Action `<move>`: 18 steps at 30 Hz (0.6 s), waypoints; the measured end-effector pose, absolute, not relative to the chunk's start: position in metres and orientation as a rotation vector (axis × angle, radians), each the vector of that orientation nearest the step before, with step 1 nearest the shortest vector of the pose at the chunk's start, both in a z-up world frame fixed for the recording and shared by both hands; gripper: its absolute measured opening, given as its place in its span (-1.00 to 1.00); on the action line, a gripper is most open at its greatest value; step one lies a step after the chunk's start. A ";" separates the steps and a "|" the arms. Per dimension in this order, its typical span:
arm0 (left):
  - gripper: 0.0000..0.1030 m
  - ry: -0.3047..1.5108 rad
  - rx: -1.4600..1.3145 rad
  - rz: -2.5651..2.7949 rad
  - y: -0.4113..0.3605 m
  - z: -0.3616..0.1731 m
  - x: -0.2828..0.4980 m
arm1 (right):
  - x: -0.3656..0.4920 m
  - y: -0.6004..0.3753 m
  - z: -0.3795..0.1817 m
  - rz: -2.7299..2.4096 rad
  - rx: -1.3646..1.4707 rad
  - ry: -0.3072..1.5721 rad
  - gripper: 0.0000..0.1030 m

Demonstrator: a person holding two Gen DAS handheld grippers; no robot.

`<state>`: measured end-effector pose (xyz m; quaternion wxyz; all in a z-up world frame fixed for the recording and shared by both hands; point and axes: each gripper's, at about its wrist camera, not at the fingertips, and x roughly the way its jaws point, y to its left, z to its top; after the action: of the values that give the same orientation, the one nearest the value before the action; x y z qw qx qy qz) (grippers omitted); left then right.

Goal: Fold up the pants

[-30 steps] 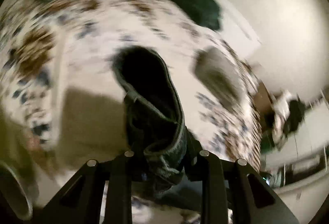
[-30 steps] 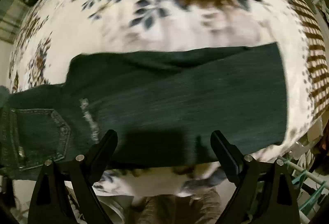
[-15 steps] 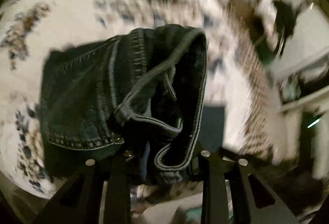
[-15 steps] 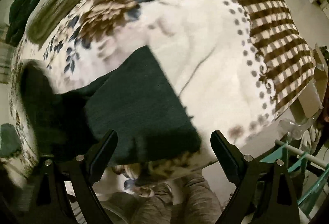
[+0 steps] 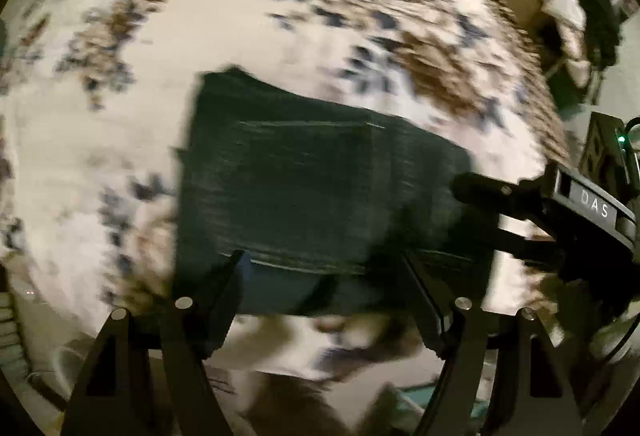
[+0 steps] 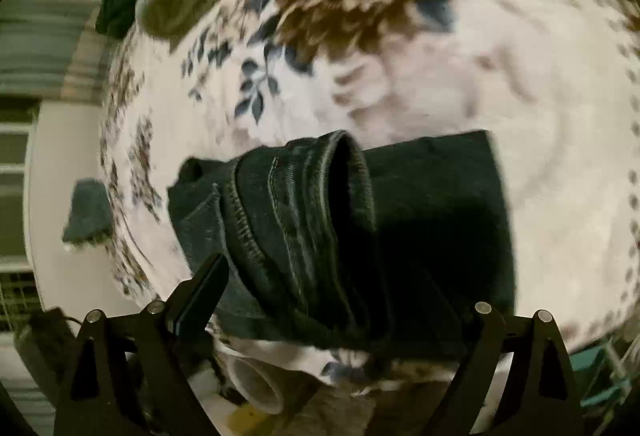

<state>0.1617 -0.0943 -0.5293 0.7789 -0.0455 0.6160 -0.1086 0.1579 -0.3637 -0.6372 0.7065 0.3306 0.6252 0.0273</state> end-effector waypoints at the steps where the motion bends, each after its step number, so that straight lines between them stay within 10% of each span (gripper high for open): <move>1: 0.42 1.330 -0.075 -0.203 -0.089 -0.533 0.166 | 0.164 -0.360 -0.647 0.062 0.723 1.414 0.82; 10: 0.42 1.322 0.043 -0.008 -0.046 -0.562 0.204 | 0.183 -0.336 -0.684 0.080 0.739 1.459 0.79; 12: 0.42 1.318 0.050 0.005 -0.045 -0.565 0.210 | 0.185 -0.326 -0.681 0.068 0.697 1.436 0.18; 18: 0.42 1.276 0.065 -0.019 -0.053 -0.558 0.216 | 0.181 -0.313 -0.662 0.012 0.630 1.370 -0.54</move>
<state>0.2157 -0.0527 -0.5584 0.8027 0.0304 0.5955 -0.0088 0.1805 -0.3132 -0.6615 0.7290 0.2861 0.6218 0.0055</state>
